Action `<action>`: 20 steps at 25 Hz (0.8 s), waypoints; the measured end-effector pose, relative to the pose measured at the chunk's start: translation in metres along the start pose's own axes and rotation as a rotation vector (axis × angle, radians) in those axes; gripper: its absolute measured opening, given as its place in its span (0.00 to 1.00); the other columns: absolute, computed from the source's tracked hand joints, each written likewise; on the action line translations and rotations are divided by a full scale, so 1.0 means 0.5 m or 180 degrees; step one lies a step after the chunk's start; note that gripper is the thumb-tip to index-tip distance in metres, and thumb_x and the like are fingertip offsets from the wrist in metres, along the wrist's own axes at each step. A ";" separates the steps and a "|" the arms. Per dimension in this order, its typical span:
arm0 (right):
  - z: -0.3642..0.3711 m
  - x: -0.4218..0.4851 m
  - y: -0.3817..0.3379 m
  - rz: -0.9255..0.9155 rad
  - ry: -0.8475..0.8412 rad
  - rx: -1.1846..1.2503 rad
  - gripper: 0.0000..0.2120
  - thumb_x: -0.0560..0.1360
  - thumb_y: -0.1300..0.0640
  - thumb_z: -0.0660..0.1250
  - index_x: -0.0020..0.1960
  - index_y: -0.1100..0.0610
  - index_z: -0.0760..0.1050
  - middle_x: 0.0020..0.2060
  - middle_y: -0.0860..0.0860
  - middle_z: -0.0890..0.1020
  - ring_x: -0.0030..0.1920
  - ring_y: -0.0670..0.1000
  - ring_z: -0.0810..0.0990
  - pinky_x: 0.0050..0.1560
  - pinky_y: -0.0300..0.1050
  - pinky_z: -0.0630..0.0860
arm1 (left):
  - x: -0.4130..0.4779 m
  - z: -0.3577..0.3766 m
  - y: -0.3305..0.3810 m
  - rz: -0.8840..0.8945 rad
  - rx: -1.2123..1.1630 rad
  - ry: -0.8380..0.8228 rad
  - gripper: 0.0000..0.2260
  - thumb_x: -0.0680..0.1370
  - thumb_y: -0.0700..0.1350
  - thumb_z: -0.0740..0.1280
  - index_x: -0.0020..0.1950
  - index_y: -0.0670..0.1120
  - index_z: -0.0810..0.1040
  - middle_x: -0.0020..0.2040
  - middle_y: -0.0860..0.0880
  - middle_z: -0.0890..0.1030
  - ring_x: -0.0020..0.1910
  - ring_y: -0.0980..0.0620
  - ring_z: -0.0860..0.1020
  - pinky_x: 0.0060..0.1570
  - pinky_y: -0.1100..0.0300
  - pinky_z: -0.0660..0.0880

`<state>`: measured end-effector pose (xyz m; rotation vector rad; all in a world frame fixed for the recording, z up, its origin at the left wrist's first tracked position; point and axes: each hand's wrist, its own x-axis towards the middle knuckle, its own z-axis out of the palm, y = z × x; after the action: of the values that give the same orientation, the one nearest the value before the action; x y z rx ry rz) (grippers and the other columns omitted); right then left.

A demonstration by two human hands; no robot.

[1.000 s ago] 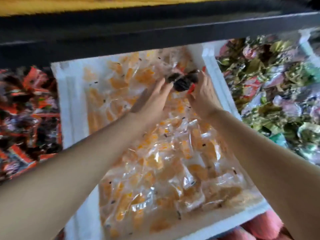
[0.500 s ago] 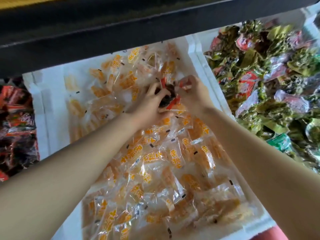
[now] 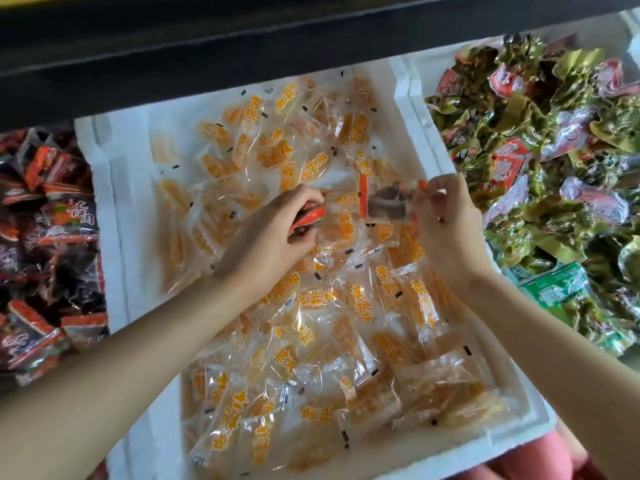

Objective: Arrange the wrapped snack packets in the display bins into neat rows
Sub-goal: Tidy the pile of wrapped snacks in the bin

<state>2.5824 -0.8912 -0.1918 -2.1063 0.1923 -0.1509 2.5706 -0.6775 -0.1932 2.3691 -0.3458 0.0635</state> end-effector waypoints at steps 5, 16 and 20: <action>0.016 -0.115 -0.014 0.0073 -0.0608 0.0219 0.03 0.80 0.55 0.57 0.47 0.49 0.65 0.36 0.48 0.80 0.30 0.43 0.78 0.30 0.43 0.73 | -0.086 -0.024 0.037 -0.0517 -0.0795 0.0389 0.17 0.75 0.40 0.70 0.62 0.50 0.73 0.51 0.57 0.79 0.46 0.64 0.78 0.42 0.73 0.74; 0.116 -0.312 -0.060 -0.0179 -0.1275 -0.0002 0.12 0.80 0.61 0.58 0.43 0.45 0.63 0.34 0.47 0.75 0.31 0.47 0.72 0.37 0.57 0.74 | -0.249 -0.112 -0.022 -0.1596 -0.1955 0.0000 0.07 0.77 0.45 0.67 0.52 0.56 0.78 0.51 0.59 0.81 0.50 0.59 0.81 0.44 0.64 0.79; 0.157 -0.341 -0.100 -0.0766 -0.1057 -0.0008 0.09 0.79 0.63 0.59 0.45 0.50 0.65 0.35 0.43 0.73 0.32 0.45 0.72 0.33 0.45 0.71 | -0.289 -0.137 -0.002 -0.1743 -0.2405 -0.0844 0.09 0.73 0.49 0.68 0.53 0.54 0.79 0.47 0.56 0.84 0.47 0.59 0.82 0.40 0.66 0.78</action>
<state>2.4337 -0.7663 -0.1944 -2.1167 -0.2596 0.0581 2.4352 -0.5972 -0.1647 1.6403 0.1547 -0.5467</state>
